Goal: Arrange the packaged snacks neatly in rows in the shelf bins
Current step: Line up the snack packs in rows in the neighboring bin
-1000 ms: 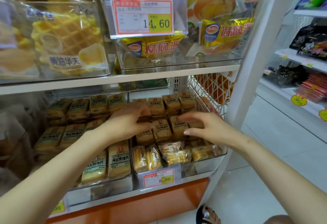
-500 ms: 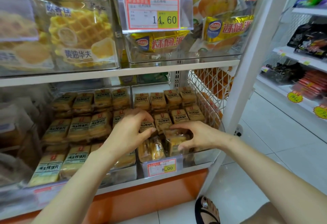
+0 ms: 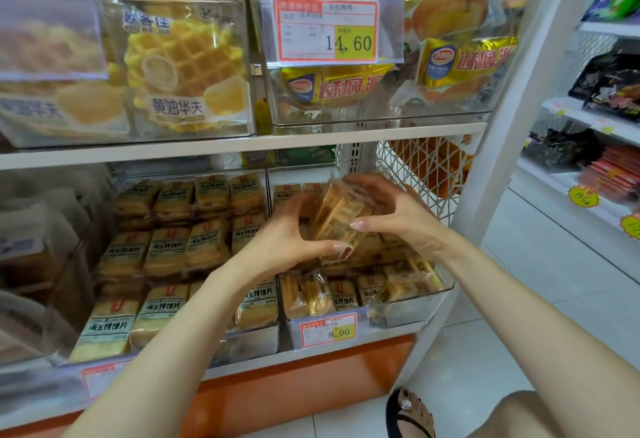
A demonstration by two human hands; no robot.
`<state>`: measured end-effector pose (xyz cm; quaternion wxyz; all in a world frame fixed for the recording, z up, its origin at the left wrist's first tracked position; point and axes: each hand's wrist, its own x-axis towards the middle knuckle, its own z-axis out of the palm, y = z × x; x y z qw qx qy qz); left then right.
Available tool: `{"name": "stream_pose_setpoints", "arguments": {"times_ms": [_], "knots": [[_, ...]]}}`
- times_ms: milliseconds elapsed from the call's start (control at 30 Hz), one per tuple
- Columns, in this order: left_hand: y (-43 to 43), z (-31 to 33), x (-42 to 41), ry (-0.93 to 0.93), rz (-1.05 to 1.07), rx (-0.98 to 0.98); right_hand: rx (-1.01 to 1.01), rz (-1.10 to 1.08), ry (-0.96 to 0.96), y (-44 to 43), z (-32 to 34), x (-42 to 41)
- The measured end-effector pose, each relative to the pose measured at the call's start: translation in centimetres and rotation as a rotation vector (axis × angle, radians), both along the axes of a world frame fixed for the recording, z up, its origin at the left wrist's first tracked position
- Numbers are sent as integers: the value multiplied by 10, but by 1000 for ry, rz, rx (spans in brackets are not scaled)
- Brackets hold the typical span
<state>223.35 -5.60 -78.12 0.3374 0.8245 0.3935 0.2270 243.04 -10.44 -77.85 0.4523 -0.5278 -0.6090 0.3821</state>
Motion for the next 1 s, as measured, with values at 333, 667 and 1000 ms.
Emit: {"name": "stream_pose_setpoints", "arguments": {"times_ms": [333, 667, 1000], "knots": [[29, -8, -20, -247, 213, 146, -153, -60, -306, -3, -15, -12], [61, -25, 7, 614, 139, 465, -268, 167, -568, -15, -35, -25], [46, -20, 4, 547, 132, 372, -240, 303, -579, -14, -31, -38]]}}
